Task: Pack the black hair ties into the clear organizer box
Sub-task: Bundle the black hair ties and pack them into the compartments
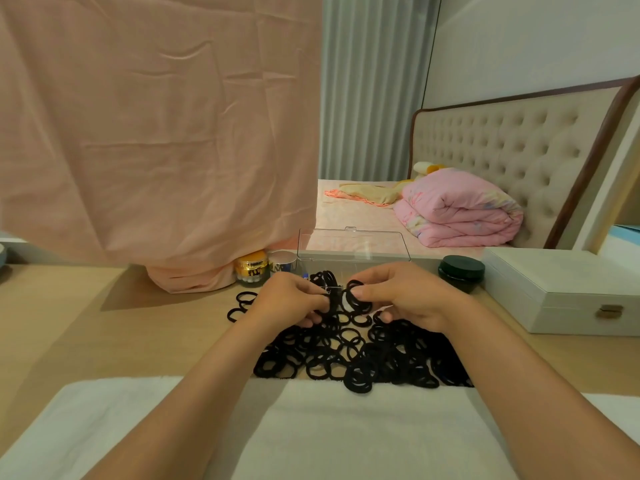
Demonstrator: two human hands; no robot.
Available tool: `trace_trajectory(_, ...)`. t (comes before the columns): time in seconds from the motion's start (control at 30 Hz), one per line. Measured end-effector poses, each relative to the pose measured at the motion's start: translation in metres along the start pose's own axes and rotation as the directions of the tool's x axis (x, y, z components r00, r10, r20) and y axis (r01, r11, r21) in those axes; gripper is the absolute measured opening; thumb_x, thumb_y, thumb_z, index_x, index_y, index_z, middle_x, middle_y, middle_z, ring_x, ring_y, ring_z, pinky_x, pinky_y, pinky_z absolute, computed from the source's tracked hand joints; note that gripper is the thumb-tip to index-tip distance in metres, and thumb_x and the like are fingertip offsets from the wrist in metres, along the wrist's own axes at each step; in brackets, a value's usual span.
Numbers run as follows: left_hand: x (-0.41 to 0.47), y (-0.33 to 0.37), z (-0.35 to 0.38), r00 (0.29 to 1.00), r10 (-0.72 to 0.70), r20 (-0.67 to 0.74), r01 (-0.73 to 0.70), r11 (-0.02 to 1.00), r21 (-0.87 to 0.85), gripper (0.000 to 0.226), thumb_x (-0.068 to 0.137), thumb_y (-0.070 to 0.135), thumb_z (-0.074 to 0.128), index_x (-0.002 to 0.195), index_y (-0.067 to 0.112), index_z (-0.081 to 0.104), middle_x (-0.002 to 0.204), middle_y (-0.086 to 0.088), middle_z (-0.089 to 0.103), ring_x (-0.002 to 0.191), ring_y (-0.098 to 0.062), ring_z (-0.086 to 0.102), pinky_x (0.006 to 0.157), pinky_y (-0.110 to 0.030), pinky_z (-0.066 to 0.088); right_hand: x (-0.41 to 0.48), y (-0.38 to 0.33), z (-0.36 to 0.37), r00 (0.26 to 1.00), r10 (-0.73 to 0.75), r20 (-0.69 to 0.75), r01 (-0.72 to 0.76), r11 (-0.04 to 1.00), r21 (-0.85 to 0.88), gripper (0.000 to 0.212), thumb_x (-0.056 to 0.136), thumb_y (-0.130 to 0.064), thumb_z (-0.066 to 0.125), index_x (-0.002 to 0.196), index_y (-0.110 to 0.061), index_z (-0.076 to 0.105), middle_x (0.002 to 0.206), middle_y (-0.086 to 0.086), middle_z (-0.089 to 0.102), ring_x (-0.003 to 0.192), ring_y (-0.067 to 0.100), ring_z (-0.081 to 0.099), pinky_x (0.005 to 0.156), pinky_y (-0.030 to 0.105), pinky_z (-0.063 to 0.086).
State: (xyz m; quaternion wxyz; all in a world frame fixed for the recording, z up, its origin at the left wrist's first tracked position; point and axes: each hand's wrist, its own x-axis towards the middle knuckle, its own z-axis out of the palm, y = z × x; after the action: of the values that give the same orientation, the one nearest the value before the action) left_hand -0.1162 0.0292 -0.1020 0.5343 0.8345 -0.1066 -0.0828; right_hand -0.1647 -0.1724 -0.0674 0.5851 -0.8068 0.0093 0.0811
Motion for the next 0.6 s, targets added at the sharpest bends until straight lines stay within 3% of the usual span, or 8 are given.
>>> trace_trajectory(0.07,-0.003,0.005,0.002,0.994,-0.045,0.095,0.058,0.987,-0.147,0.016,0.087,0.018,0.077,0.102,0.013,0.078,0.086,-0.006,0.079,0.076,-0.015,0.076,0.076,-0.029,0.063,0.000,-0.002,0.010,1.000,-0.024,0.002,0.024,1.000,0.000,0.013,0.089,-0.009,0.076,0.101,-0.014,0.078,0.087,0.004,0.078,0.068,0.011,0.066,0.051,0.021,0.046)
trace_trajectory(0.27,-0.004,0.011,-0.002,0.939,-0.051,0.340,0.207,0.872,-0.444,0.033,0.100,0.028,0.059,0.116,0.001,0.069,0.095,-0.012,0.077,0.087,-0.020,0.075,0.080,-0.031,0.062,0.007,0.002,0.024,0.971,-0.042,-0.235,0.026,0.997,-0.070,0.013,0.085,-0.013,0.081,0.098,-0.011,0.077,0.089,0.009,0.077,0.063,0.011,0.067,0.048,0.018,0.051)
trace_trajectory(0.4,-0.002,0.006,-0.003,0.942,-0.003,0.336,0.148,0.901,-0.407,0.027,0.087,0.012,0.075,0.113,0.008,0.075,0.108,-0.008,0.077,0.098,-0.018,0.075,0.082,-0.027,0.061,0.009,0.003,0.029,0.974,-0.012,-0.226,0.001,0.999,-0.048,0.018,0.083,-0.017,0.083,0.099,-0.013,0.077,0.084,0.005,0.075,0.060,0.010,0.063,0.045,0.018,0.047)
trace_trajectory(0.53,0.000,0.003,-0.008,0.955,-0.029,0.294,0.130,0.935,-0.329,0.025,0.086,0.004,0.073,0.108,0.016,0.078,0.110,-0.005,0.076,0.098,-0.019,0.075,0.084,-0.029,0.061,0.007,0.006,0.016,0.996,0.060,-0.065,-0.057,0.997,0.043,0.019,0.085,-0.016,0.081,0.104,-0.018,0.077,0.093,0.003,0.076,0.064,0.010,0.065,0.051,0.020,0.047)
trace_trajectory(0.6,0.004,0.000,-0.013,0.974,-0.047,0.220,0.108,0.955,-0.275,0.025,0.088,0.002,0.072,0.106,0.017,0.079,0.110,-0.007,0.075,0.098,-0.021,0.075,0.087,-0.034,0.062,0.007,0.008,0.007,0.998,-0.003,-0.064,-0.003,0.995,-0.101,0.019,0.089,-0.020,0.078,0.107,-0.025,0.076,0.099,-0.003,0.076,0.067,0.008,0.066,0.054,0.020,0.049)
